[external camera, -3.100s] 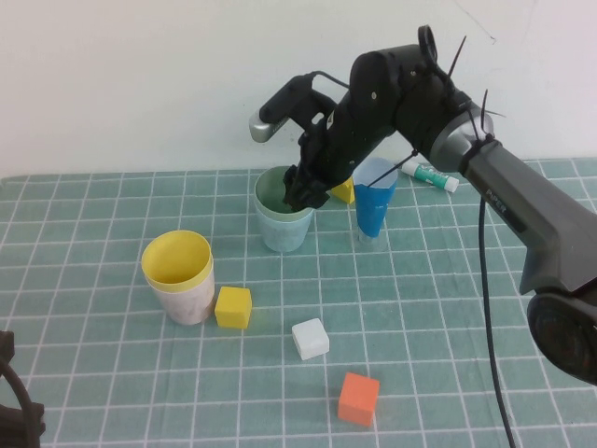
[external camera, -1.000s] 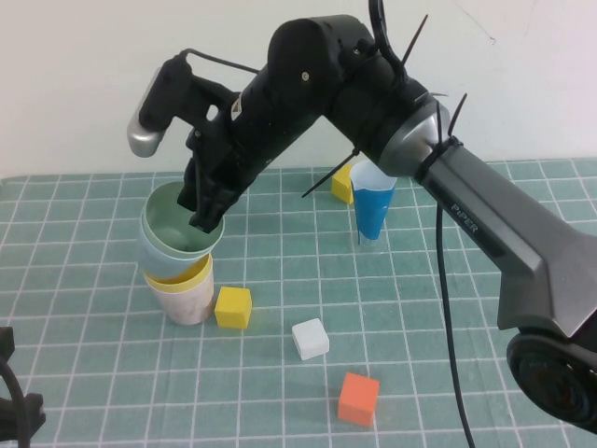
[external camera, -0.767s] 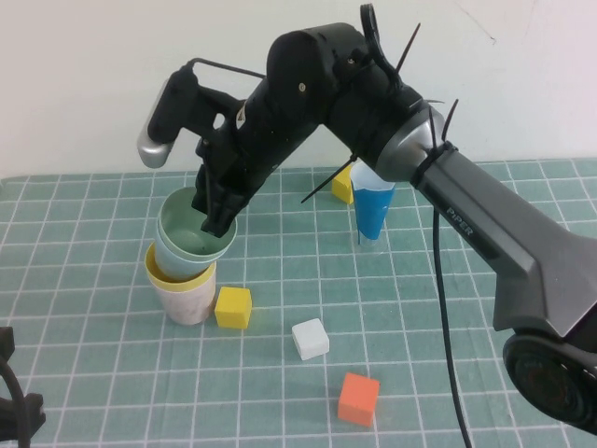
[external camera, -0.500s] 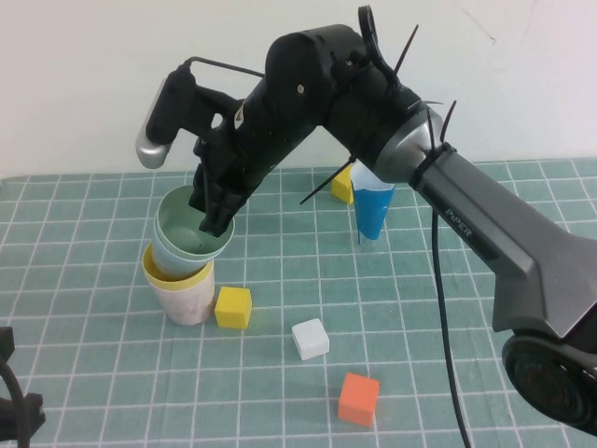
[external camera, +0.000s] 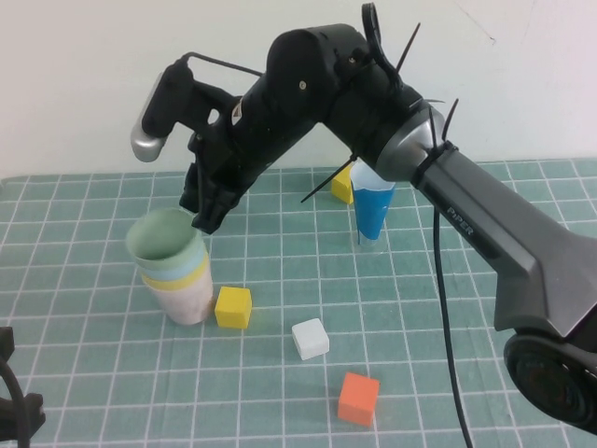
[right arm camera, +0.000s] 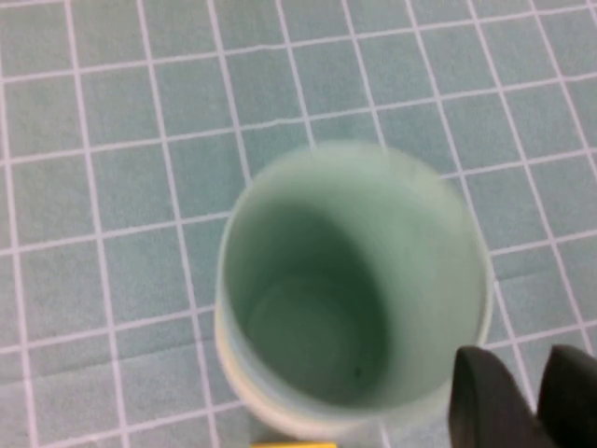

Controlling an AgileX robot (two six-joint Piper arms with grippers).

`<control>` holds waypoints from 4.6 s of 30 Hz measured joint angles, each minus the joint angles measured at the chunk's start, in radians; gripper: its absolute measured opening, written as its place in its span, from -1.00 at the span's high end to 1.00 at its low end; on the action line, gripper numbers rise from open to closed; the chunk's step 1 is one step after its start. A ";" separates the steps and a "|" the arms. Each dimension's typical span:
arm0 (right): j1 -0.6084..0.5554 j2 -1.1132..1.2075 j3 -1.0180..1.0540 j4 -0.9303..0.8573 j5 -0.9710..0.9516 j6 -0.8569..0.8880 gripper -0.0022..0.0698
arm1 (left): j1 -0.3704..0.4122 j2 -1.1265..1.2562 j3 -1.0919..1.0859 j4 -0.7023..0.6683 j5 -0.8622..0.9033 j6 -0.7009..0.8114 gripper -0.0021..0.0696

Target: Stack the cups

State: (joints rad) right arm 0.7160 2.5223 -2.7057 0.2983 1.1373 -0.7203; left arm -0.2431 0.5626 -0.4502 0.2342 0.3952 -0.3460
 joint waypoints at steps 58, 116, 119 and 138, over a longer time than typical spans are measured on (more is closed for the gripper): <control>-0.130 -2.034 2.229 -0.494 -0.471 0.513 0.94 | 0.000 -0.570 0.206 -0.001 -0.015 0.045 0.95; -0.130 -2.137 2.335 -0.455 -0.449 0.541 0.94 | 0.238 -0.576 0.459 -0.316 -0.055 0.346 0.95; -0.130 -2.137 2.335 -0.455 -0.449 0.541 0.94 | 0.213 -0.576 0.459 -0.309 -0.055 0.346 0.95; -0.130 -2.137 2.335 -0.455 -0.449 0.542 0.94 | 0.189 -0.576 0.459 -0.287 -0.057 0.346 0.95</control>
State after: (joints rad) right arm 0.5859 0.3855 -0.3710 -0.1563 0.6882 -0.1786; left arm -0.0545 -0.0136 0.0085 -0.0526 0.3385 0.0000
